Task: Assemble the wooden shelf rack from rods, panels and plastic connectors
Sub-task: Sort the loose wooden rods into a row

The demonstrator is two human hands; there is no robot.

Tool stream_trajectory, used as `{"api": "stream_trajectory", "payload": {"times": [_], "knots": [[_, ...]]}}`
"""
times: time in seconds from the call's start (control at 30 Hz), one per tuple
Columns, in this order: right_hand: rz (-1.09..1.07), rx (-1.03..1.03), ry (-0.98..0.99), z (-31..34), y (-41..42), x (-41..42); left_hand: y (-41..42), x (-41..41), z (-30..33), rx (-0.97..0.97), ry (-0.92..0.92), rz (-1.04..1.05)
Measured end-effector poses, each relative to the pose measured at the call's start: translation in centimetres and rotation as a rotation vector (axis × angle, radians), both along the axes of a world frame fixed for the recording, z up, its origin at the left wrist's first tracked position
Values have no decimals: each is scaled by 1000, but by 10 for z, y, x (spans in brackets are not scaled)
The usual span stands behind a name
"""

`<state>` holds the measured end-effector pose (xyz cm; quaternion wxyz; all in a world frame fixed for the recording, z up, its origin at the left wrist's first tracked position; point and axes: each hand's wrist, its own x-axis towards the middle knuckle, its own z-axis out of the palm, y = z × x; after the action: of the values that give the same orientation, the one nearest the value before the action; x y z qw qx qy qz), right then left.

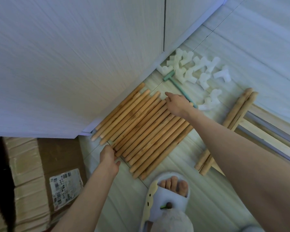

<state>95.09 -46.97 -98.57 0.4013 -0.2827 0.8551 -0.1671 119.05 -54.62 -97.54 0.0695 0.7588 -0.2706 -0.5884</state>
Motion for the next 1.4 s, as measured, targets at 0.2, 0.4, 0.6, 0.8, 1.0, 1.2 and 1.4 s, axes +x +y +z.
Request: {"api": "stream_trajectory", "payload": {"times": [0.2, 0.4, 0.6, 0.8, 1.0, 1.2, 1.4], "knots": [[-237, -196, -98, 6, -1, -4, 1, 0, 2, -1, 7, -7], [-467, -234, -146, 7, 9, -23, 3, -1, 4, -4, 26, 16], [-484, -190, -226, 4, 11, -27, 2, -1, 7, -2, -18, 69], [-541, -310, -234, 13, 11, -27, 12, 6, 16, -64, -20, -9], [-422, -178, -104, 4, 26, -19, 27, 11, 15, -15, -40, -75], [-225, -122, 94, -2, 29, -13, 13, 0, 10, -37, -57, -101], [-154, -105, 86, -4, 32, -14, 15, -1, 6, -17, -57, -93]]}}
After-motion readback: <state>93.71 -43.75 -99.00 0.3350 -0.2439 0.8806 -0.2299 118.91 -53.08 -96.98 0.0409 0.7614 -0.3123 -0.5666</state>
